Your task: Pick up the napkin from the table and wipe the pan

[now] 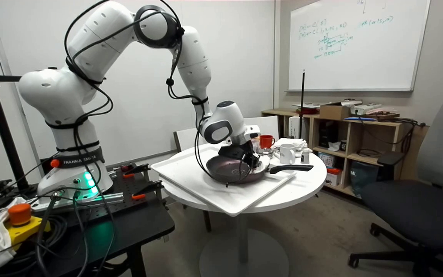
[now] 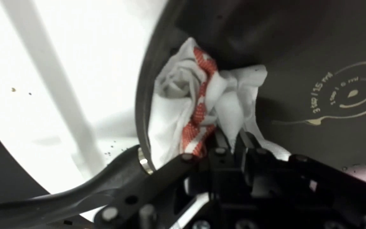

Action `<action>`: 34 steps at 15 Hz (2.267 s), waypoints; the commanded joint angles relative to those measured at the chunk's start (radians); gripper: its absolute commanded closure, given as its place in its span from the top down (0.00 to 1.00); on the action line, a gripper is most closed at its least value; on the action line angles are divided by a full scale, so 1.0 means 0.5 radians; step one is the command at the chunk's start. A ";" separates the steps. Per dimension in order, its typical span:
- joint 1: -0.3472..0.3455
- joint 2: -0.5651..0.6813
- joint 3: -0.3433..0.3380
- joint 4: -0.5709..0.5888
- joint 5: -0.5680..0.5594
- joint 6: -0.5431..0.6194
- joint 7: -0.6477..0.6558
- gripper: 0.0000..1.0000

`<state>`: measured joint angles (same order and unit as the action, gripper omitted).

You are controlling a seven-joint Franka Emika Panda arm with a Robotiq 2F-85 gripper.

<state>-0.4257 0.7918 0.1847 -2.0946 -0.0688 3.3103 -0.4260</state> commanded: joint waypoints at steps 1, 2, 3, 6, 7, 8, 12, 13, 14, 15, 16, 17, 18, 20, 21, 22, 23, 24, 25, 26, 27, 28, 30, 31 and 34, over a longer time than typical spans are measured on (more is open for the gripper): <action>0.154 -0.244 -0.230 -0.316 -0.147 -0.008 0.150 0.03; 0.171 -0.280 -0.250 -0.370 -0.186 -0.053 0.144 0.03; 0.167 -0.317 -0.242 -0.419 -0.236 -0.130 0.131 0.03; 0.138 -0.384 -0.163 -0.501 -0.335 -0.370 0.071 0.03; 0.143 -0.394 -0.138 -0.518 -0.348 -0.430 0.053 0.03; 0.145 -0.404 -0.110 -0.528 -0.351 -0.499 0.034 0.03; 0.056 -0.395 0.129 -0.507 -0.305 -0.772 -0.158 0.03; 0.022 -0.374 0.204 -0.486 -0.287 -0.815 -0.233 0.03; 0.008 -0.353 0.252 -0.456 -0.273 -0.838 -0.297 0.03; -0.038 -0.331 0.327 -0.424 -0.245 -0.895 -0.373 0.03; -0.064 -0.308 0.376 -0.387 -0.218 -0.917 -0.428 0.03; -0.089 -0.288 0.418 -0.351 -0.186 -0.942 -0.489 0.03; -0.114 -0.266 0.454 -0.308 -0.139 -0.958 -0.535 0.03; -0.150 -0.229 0.497 -0.222 -0.040 -0.991 -0.617 0.03; -0.166 -0.209 0.510 -0.170 0.019 -1.009 -0.648 0.03; -0.179 -0.189 0.513 -0.116 0.077 -1.026 -0.668 0.03; -0.196 -0.171 0.523 -0.068 0.134 -1.054 -0.692 0.03; -0.206 -0.154 0.518 -0.019 0.189 -1.067 -0.702 0.03; -0.218 -0.138 0.513 0.029 0.241 -1.074 -0.710 0.03; -0.226 -0.125 0.505 0.069 0.284 -1.073 -0.714 0.03; -0.249 -0.113 0.508 0.110 0.328 -1.091 -0.723 0.03; -0.264 -0.106 0.507 0.136 0.364 -1.093 -0.723 0.03; -0.307 -0.104 0.509 0.162 0.424 -1.095 -0.735 0.03; -0.327 -0.119 0.508 0.149 0.452 -1.091 -0.737 0.03; -0.347 -0.211 0.483 0.012 0.485 -0.998 -0.736 0.03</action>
<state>-0.5873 0.7265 0.4260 -2.0389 0.1347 2.7894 -0.7689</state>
